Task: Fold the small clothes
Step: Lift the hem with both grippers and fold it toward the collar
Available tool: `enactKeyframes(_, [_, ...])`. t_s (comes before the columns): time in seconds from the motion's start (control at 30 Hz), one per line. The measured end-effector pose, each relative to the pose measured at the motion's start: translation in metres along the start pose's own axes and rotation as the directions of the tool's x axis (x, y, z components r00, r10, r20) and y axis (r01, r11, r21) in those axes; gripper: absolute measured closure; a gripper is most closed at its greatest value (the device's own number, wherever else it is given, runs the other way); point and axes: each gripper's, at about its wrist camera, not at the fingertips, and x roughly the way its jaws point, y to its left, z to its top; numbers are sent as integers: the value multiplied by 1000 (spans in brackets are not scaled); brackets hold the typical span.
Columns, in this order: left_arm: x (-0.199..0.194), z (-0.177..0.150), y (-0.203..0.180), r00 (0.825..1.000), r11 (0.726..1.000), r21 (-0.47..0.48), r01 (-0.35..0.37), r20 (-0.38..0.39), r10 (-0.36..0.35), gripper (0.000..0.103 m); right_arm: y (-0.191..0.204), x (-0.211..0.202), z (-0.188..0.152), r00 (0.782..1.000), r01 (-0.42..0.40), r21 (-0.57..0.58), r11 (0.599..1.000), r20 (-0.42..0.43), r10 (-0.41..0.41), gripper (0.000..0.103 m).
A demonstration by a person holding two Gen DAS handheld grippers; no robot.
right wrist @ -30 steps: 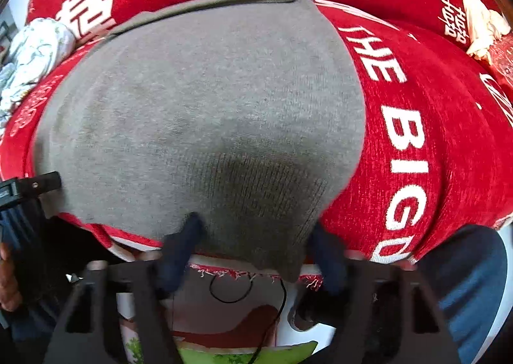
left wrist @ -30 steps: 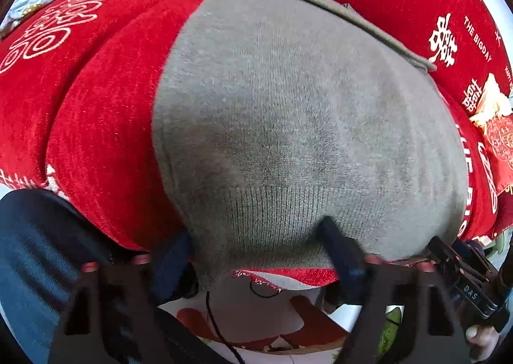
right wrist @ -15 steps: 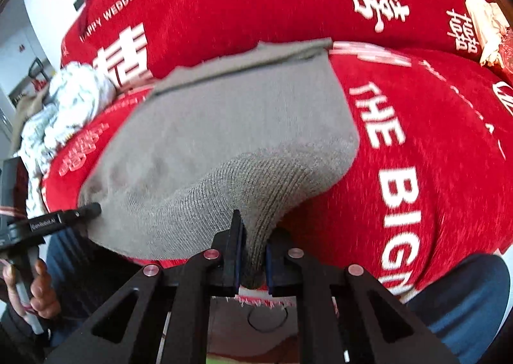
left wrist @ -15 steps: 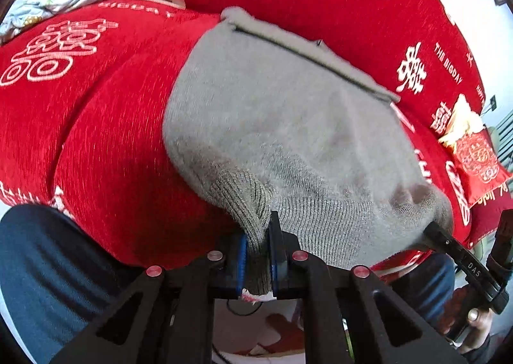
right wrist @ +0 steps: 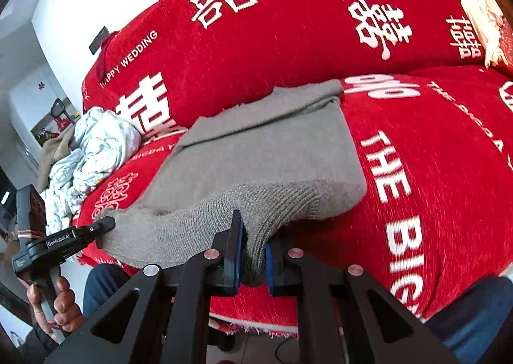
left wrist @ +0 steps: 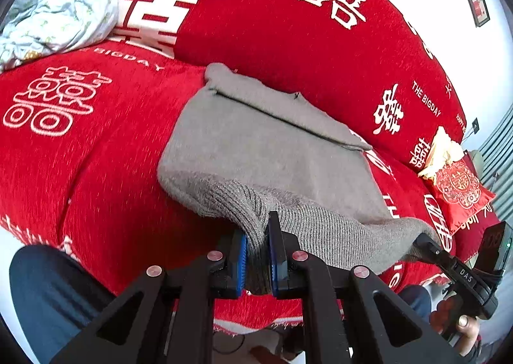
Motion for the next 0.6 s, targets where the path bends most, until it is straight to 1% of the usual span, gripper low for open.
enactKeyframes(0.3, [14,33,-4,999,999,-39,33,27,-32,91,5,13,32,1000,1,-12,1000,22,-1,91])
enactKeyframes(0.47, [26,45,-6,998,997,-50,53,25,-52,91,6,22,46,1000,18,-9,1000,22,-18,91])
enactKeyframes(0.6, [34,52,-4,998,996,-73,52,21,-51,91,10,28,56,1000,28,-32,999,9,-27,91])
